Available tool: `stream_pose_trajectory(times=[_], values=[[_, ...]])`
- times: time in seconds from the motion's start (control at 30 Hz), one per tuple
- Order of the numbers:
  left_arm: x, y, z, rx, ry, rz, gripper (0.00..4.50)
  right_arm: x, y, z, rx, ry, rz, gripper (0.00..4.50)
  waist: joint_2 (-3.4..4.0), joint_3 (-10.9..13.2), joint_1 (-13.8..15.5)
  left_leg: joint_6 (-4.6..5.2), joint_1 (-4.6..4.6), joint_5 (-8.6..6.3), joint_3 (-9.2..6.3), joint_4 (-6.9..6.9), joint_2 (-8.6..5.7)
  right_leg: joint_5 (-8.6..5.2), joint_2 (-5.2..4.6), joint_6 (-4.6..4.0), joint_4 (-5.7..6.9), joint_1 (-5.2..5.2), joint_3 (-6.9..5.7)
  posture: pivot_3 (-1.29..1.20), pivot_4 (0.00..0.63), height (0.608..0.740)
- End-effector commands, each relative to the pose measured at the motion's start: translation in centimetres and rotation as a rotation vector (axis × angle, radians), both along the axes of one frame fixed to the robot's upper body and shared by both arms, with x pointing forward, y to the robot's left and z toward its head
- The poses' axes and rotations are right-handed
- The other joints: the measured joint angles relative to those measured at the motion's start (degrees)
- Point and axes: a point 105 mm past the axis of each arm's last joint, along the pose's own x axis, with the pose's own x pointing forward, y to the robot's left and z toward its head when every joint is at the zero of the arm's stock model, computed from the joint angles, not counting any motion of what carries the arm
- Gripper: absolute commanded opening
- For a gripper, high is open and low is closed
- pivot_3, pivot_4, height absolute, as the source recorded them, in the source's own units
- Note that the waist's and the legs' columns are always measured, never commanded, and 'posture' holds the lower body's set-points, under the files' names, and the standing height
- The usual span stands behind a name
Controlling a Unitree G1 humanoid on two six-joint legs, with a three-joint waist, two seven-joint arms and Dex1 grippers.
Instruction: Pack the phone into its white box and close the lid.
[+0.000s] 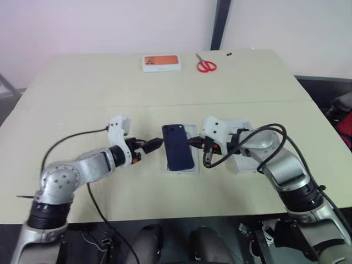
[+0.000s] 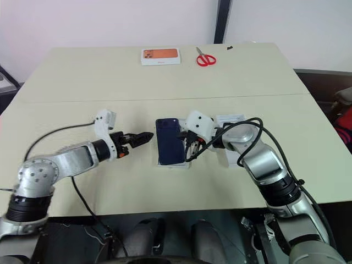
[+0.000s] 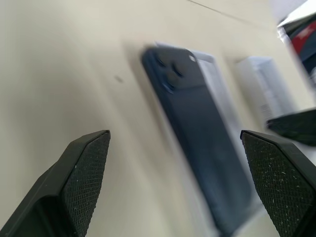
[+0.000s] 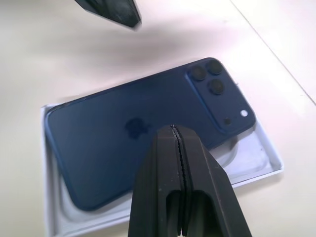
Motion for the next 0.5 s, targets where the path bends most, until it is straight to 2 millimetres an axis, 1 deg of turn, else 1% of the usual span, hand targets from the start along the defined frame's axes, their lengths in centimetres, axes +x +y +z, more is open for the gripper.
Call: stream_pose_trajectory(times=[0.03, 0.13, 0.27, 0.4, 0.5], values=[[-0.3, 1.2, 1.0, 0.162, -0.199, -0.064, 4.43, 0.9, 2.4, 1.2, 0.015, -0.058, -0.033, 0.00, 0.05, 0.02, -0.14, -0.01, 0.00, 0.01, 0.01, -0.05, 0.00, -0.01, 0.00, -0.02, 0.00, -0.03, 0.01, 0.00, 0.150, 0.740], [-1.3, 2.4, 0.9, 0.289, -0.325, -0.145, 4.43, 2.1, 4.4, 1.1, 0.003, -0.093, -0.095, 0.00, 0.10, 0.06, -0.01, -0.04, -0.02, 0.02, 0.01, -0.11, 0.02, -0.02, -0.01, -0.05, -0.02, -0.10, 0.01, 0.00, 0.150, 0.740], [-3.1, 2.8, 0.5, 0.315, -0.408, -0.263, 4.43, 3.0, 7.2, 1.0, -0.006, -0.092, -0.104, 0.00, 0.15, 0.09, 0.49, -0.03, -0.02, 0.01, 0.01, -0.12, 0.02, -0.02, -0.08, -0.06, -0.11, -0.09, -0.02, 0.00, 0.150, 0.740], [-4.4, 3.3, -0.3, 0.345, -0.420, -0.326, 4.43, 3.3, 9.5, 0.6, -0.019, -0.080, -0.094, 0.00, 0.16, 0.10, 0.23, 0.22, -0.01, -0.14, 0.00, -0.12, 0.02, 0.00, -0.09, -0.08, -0.13, -0.12, -0.04, 0.00, 0.150, 0.740], [-4.9, 3.7, -0.6, 0.359, -0.410, -0.336, 4.43, 3.7, 10.1, -0.1, -0.063, -0.107, -0.101, 0.00, 0.16, 0.10, 0.16, 0.25, -0.01, -0.16, 0.00, -0.16, 0.01, 0.00, -0.09, -0.08, -0.10, -0.19, -0.04, 0.00, 0.150, 0.740]])
